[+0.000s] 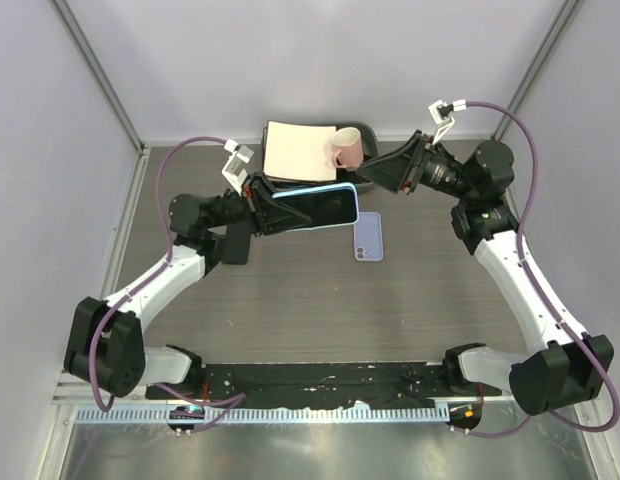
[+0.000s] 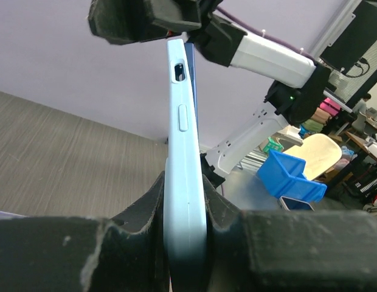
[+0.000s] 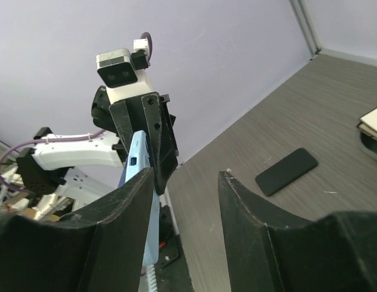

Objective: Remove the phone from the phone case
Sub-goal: Remove the phone case from the phone.

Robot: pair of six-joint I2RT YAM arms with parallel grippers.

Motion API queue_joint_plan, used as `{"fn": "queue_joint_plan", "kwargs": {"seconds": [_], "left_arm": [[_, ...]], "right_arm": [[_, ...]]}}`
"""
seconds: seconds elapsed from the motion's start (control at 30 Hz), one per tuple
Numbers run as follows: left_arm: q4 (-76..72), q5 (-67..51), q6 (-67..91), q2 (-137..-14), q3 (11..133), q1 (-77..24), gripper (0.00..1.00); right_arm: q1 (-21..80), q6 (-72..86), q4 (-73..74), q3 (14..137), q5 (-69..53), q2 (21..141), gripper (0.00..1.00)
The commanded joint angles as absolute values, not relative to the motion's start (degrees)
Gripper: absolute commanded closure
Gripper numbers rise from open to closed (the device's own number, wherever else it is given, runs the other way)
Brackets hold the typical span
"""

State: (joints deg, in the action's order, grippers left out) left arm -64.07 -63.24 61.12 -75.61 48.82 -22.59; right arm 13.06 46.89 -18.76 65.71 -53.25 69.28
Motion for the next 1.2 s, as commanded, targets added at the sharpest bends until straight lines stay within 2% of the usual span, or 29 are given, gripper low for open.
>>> {"fn": "queue_joint_plan", "kwargs": {"seconds": [0.0,0.17,0.33,0.53,0.77,0.93,1.17], "left_arm": [[-57.8,-61.1,58.3,-73.7,50.8,-21.8,1.00],[-49.8,-61.2,54.1,-73.2,52.3,-21.4,1.00],[-34.3,-63.2,45.4,-73.4,56.9,-21.0,1.00],[-39.0,-67.8,43.4,-73.7,58.1,-20.8,1.00],[-41.1,-66.8,44.1,-72.5,58.0,-20.9,1.00],[-42.6,-65.5,43.0,-70.5,54.1,-20.9,1.00],[-41.8,-64.7,40.4,-67.6,50.5,-20.8,1.00]], "right_arm": [[9.9,34.9,-11.0,70.3,-54.4,65.0,0.46],[5.9,22.5,1.7,71.6,-61.5,62.1,0.42],[4.1,5.7,16.8,71.5,-67.5,60.3,0.42],[4.5,0.4,23.5,69.1,-73.5,62.0,0.44],[11.6,-13.2,35.0,69.7,-65.6,63.4,0.44],[17.7,-16.8,36.9,69.9,-62.6,65.9,0.43],[17.8,-16.1,34.6,71.3,-65.7,69.9,0.46]]}}
